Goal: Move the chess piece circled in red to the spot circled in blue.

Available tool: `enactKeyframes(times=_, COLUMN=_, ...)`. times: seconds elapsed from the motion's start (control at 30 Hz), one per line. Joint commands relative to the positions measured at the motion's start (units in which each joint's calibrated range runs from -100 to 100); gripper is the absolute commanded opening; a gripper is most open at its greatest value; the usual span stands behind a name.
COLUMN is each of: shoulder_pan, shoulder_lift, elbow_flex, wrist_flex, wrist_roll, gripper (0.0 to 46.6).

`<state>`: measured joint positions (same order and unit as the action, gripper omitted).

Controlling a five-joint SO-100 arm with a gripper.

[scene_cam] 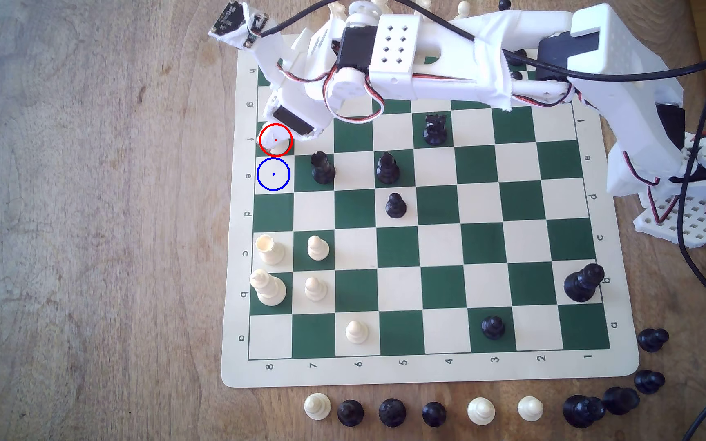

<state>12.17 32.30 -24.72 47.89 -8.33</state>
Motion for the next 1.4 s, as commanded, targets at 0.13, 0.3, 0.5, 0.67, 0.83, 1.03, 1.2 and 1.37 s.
enactKeyframes(times=0.13, shoulder_pan=-0.32, shoulder_lift=1.40, elbow_flex=-8.92, wrist_flex=0.10, wrist_roll=0.29, gripper=16.6)
enactKeyframes(times=0.3, shoulder_pan=-0.71, shoulder_lift=2.17, elbow_flex=-10.10, wrist_flex=0.27, wrist_roll=0.29, gripper=16.0)
enactKeyframes(times=0.5, shoulder_pan=-1.26, shoulder_lift=2.67, elbow_flex=-11.18, wrist_flex=0.35, wrist_roll=0.29, gripper=15.5)
enactKeyframes(times=0.67, shoulder_pan=-1.26, shoulder_lift=3.44, elbow_flex=-11.73, wrist_flex=0.43, wrist_roll=0.34, gripper=15.4)
enactKeyframes(times=0.83, shoulder_pan=-1.10, shoulder_lift=3.78, elbow_flex=-11.73, wrist_flex=0.43, wrist_roll=0.34, gripper=14.8)
enactKeyframes(times=1.03, shoulder_pan=-1.10, shoulder_lift=3.95, elbow_flex=-11.82, wrist_flex=0.43, wrist_roll=0.49, gripper=12.8)
enactKeyframes(times=1.2, shoulder_pan=-1.10, shoulder_lift=3.95, elbow_flex=-11.91, wrist_flex=0.60, wrist_roll=0.59, gripper=8.8)
enactKeyframes(times=1.37, shoulder_pan=-1.10, shoulder_lift=3.95, elbow_flex=-11.91, wrist_flex=0.68, wrist_roll=0.63, gripper=4.1)
